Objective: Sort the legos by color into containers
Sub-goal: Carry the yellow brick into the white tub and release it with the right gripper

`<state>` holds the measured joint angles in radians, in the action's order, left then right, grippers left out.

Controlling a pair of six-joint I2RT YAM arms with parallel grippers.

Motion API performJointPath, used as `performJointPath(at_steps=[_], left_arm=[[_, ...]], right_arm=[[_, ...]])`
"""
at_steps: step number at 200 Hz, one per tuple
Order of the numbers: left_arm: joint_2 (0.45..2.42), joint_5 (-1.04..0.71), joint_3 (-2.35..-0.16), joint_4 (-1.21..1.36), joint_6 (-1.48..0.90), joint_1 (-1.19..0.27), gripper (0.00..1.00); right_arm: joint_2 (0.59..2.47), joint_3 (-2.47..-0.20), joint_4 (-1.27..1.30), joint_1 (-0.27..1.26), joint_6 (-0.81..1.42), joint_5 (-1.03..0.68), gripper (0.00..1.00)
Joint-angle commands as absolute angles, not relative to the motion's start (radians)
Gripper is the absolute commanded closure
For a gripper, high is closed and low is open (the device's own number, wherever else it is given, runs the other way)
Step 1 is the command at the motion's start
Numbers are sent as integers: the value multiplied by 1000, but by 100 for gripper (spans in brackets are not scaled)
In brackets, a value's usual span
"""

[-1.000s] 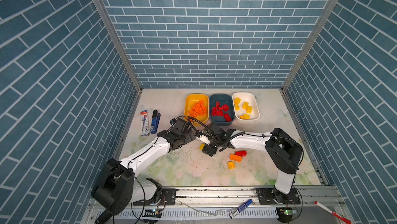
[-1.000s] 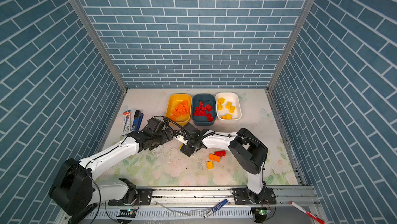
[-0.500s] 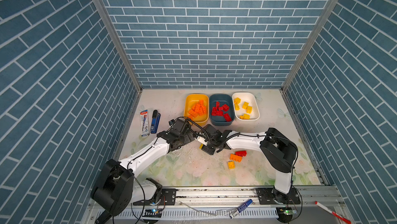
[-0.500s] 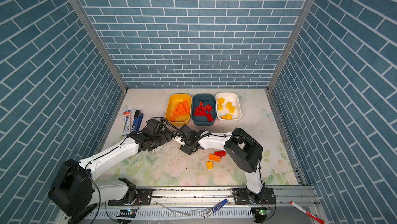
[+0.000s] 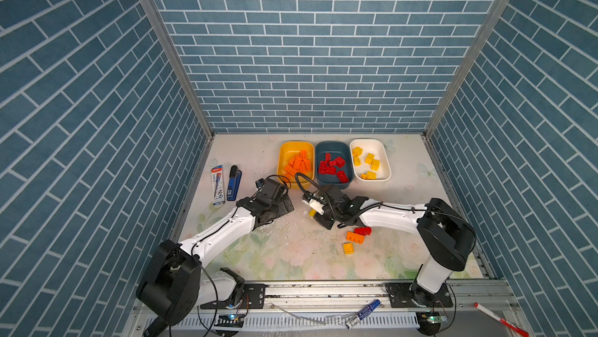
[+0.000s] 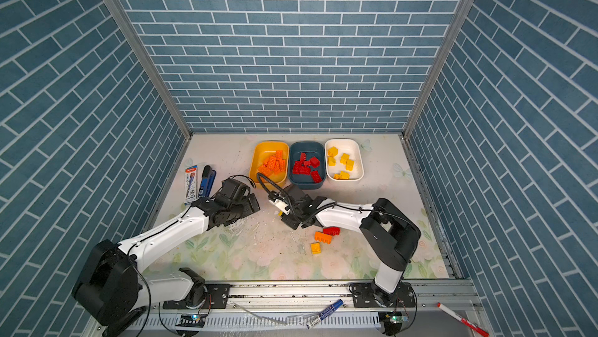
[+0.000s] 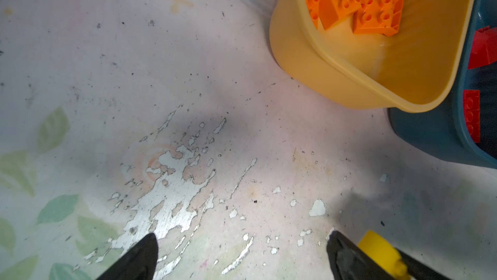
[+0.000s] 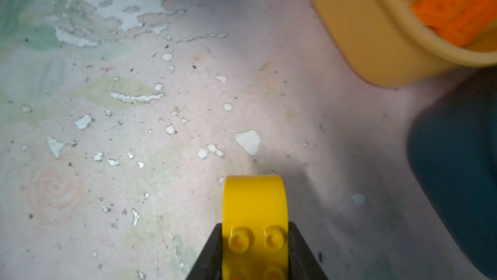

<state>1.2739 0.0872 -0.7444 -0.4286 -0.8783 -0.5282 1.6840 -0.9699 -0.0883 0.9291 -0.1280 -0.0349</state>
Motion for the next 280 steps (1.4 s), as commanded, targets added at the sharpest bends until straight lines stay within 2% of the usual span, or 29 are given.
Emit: performJointPath(at_steps=[1, 44, 87, 147, 213, 234, 280], left_arm=[[1304, 83, -789, -419, -816, -553, 1], [1449, 97, -964, -472, -664, -669, 1], [1586, 16, -1113, -469, -511, -782, 1], [1746, -25, -1305, -566, -329, -913, 1], [1897, -159, -1475, -622, -172, -1002, 1], [1929, -183, -1511, -635, -138, -1019, 1], [1972, -251, -1560, -644, -82, -1040, 1]], right_arm=[[1575, -877, 17, 823, -45, -107, 69], [1404, -774, 141, 603, 69, -187, 69], [1356, -754, 218, 397, 191, -177, 69], [1490, -909, 80, 215, 270, -94, 68], [1722, -1190, -66, 184, 275, -94, 63], [1742, -1242, -87, 184, 283, -111, 57], [1678, -1250, -171, 184, 279, -112, 28]])
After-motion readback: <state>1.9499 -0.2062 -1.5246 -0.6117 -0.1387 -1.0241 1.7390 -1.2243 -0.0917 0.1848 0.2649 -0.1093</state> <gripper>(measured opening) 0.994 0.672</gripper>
